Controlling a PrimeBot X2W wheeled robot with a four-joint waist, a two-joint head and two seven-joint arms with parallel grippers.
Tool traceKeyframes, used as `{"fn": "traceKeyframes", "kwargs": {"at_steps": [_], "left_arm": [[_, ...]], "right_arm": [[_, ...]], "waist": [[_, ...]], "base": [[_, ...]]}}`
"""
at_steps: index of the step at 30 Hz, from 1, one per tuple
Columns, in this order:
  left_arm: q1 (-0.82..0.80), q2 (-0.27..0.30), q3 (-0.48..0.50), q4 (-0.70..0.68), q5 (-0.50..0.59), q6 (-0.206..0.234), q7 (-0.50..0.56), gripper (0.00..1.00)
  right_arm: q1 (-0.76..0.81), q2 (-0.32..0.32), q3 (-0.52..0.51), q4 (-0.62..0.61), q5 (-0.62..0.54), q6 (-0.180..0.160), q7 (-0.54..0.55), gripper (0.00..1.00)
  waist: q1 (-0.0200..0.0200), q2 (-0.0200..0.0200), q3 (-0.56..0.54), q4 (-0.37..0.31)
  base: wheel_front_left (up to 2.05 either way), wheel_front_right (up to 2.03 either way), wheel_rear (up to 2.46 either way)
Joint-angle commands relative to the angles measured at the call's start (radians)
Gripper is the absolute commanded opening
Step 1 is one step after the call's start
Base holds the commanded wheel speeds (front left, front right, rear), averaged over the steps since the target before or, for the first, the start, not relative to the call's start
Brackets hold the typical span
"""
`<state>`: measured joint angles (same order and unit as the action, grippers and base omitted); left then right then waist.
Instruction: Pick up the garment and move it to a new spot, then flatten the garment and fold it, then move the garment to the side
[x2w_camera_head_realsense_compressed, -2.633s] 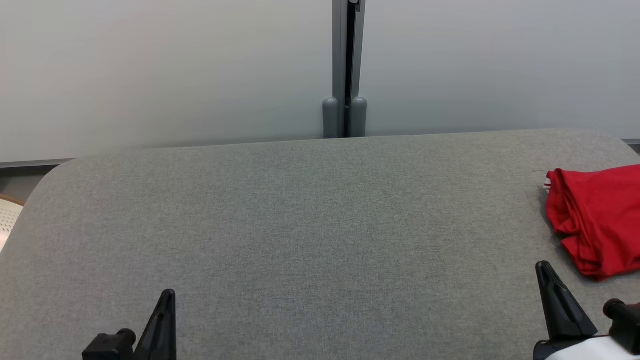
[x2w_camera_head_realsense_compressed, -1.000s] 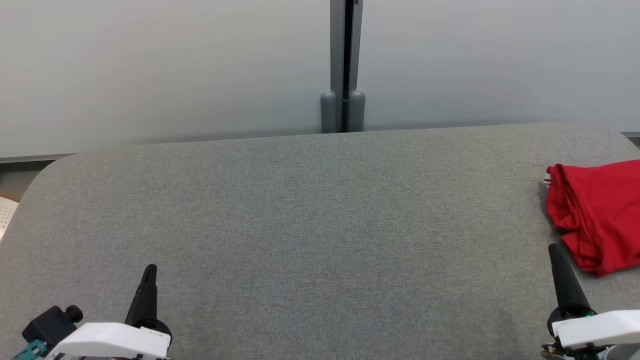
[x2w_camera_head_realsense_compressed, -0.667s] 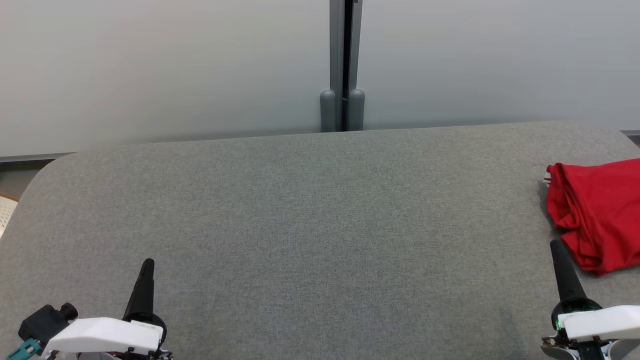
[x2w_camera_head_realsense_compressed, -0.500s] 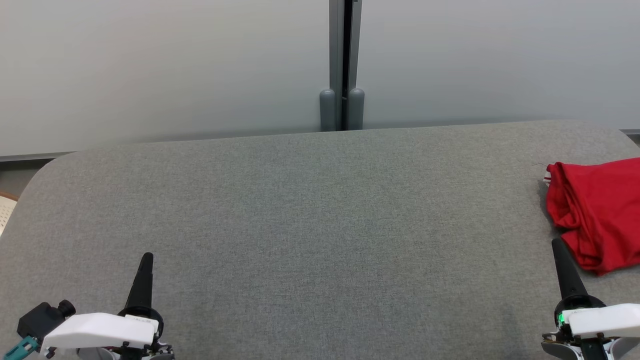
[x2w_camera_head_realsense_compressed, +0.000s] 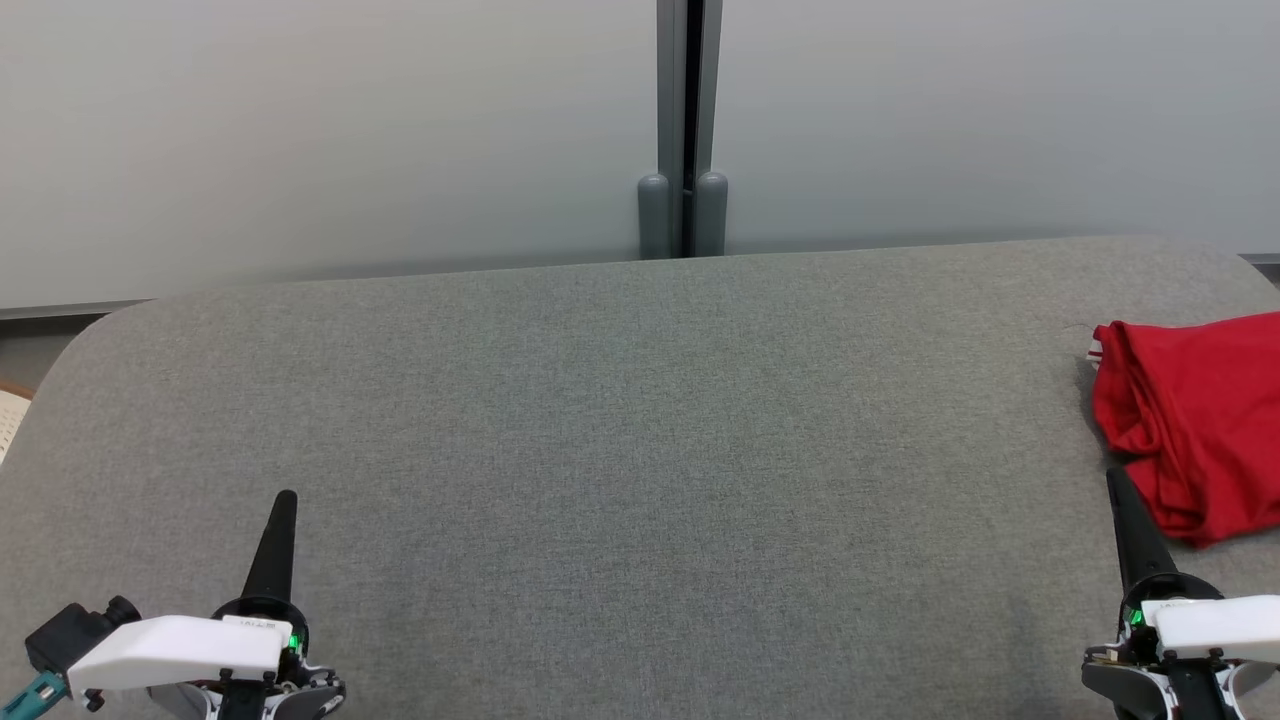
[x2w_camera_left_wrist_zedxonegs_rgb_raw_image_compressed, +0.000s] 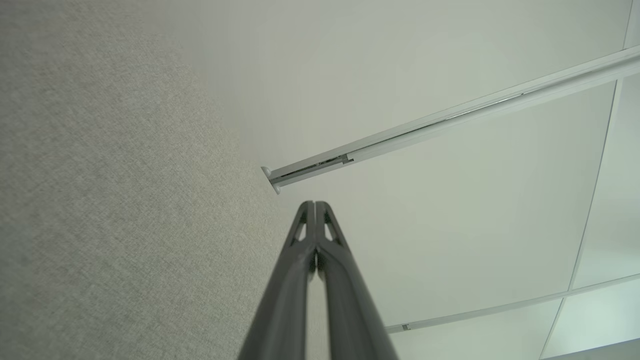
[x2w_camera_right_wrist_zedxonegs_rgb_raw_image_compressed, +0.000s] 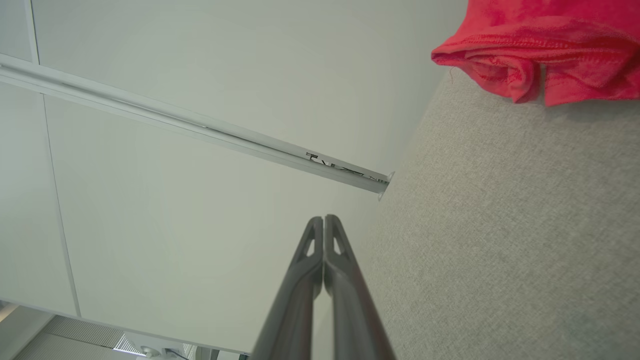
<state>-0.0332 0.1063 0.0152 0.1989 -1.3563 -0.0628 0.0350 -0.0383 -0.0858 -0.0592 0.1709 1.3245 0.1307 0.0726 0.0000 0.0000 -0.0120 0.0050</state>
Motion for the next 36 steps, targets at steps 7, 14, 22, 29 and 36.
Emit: {"fn": "traceKeyframes", "kwargs": {"at_steps": [7, 14, 22, 29, 36], "left_arm": [[-0.038, -0.007, 0.023, 0.007, -0.063, -0.021, 0.014, 0.00], [-0.049, -0.016, 0.038, 0.017, -0.120, -0.035, 0.028, 0.00], [-0.060, -0.024, 0.052, 0.026, -0.164, -0.046, 0.038, 0.00], [-0.067, -0.031, 0.064, 0.034, -0.206, -0.057, 0.050, 0.00], [-0.077, -0.039, 0.077, 0.042, -0.247, -0.066, 0.060, 0.00]], "right_arm": [[-0.029, 0.003, -0.012, 0.013, 0.072, 0.000, 0.009, 0.00], [-0.041, 0.008, -0.018, 0.029, 0.133, 0.000, 0.014, 0.00], [-0.051, 0.012, -0.024, 0.043, 0.184, 0.000, 0.018, 0.00], [-0.061, 0.016, -0.030, 0.056, 0.231, 0.000, 0.023, 0.00], [-0.069, 0.020, -0.036, 0.067, 0.277, 0.000, 0.026, 0.00]], "waist": [[0.0000, 0.0000, 0.003, -0.001], [0.0000, 0.0000, 0.006, -0.002], [0.0000, 0.0000, 0.008, -0.003], [0.0000, 0.0000, 0.011, -0.003], [0.0000, 0.0000, 0.013, -0.004]], "base": [[0.00, 0.00, 0.00], [0.00, 0.00, 0.00], [0.00, 0.00, 0.00], [0.00, 0.00, 0.00], [0.00, 0.00, 0.00]]}}
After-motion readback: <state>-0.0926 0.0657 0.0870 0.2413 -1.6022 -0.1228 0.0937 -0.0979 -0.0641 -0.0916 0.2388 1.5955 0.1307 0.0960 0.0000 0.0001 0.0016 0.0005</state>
